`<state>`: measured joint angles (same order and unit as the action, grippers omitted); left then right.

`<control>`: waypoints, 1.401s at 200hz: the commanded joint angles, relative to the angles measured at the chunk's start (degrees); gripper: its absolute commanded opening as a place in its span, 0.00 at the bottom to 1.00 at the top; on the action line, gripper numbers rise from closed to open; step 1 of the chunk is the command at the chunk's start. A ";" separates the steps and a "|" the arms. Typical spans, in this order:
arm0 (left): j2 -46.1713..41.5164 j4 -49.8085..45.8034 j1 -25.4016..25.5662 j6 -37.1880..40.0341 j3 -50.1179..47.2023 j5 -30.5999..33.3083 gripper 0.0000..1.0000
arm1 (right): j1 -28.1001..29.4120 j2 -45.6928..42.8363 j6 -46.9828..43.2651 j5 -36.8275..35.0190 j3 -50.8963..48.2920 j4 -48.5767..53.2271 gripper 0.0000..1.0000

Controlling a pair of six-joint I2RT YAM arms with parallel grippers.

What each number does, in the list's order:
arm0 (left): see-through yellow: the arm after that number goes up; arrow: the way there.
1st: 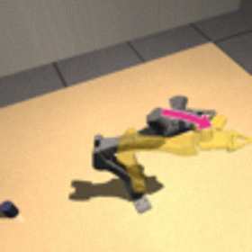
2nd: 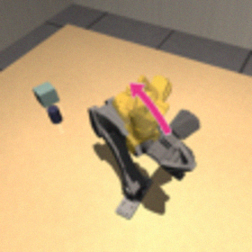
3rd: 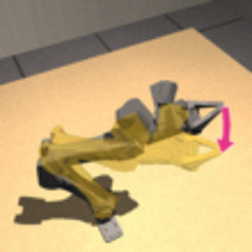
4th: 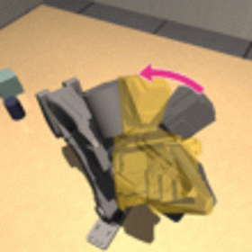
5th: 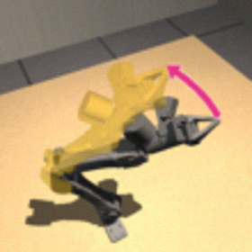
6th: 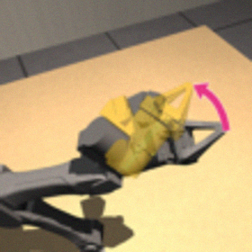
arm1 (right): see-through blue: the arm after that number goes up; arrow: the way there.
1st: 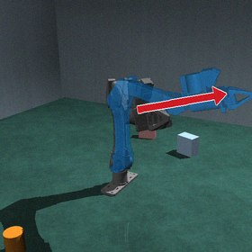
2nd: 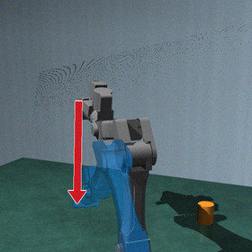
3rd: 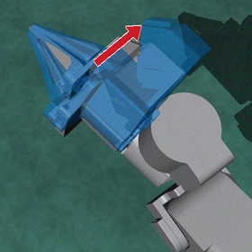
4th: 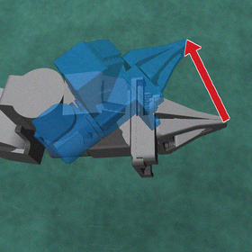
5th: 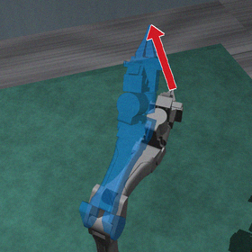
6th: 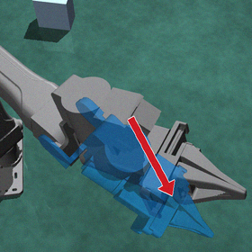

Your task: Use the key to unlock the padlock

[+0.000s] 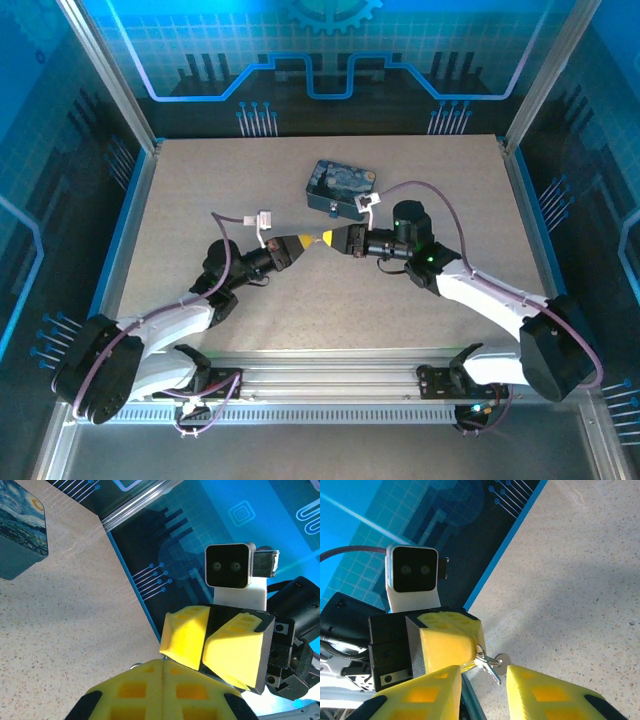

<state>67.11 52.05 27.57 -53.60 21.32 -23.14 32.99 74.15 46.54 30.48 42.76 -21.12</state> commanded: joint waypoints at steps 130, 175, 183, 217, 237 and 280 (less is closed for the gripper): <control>-1.55 3.85 -0.25 -1.17 -0.36 -0.13 0.00 | 2.16 2.81 2.23 2.21 2.46 -5.03 0.18; -1.17 4.11 -0.25 -1.79 -1.01 -0.64 0.00 | 2.07 2.80 1.16 1.96 2.76 -6.62 0.00; -0.98 4.12 -0.28 -1.78 -1.18 -0.83 0.00 | 2.08 2.75 0.83 2.04 2.76 -6.59 0.00; -2.37 0.44 -0.78 2.11 -2.01 -0.94 0.36 | 1.03 1.48 -8.81 2.12 8.23 10.79 0.00; -8.63 -10.21 -3.12 6.59 -3.58 2.75 0.49 | 0.59 4.37 -25.06 -2.22 22.27 41.77 0.00; -25.33 -37.89 -4.60 21.67 -1.26 13.51 0.58 | 10.42 15.06 -45.58 -28.49 39.10 73.65 0.00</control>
<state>48.36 31.33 23.44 -43.46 18.22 -16.47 36.49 83.70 17.52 19.05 77.43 25.67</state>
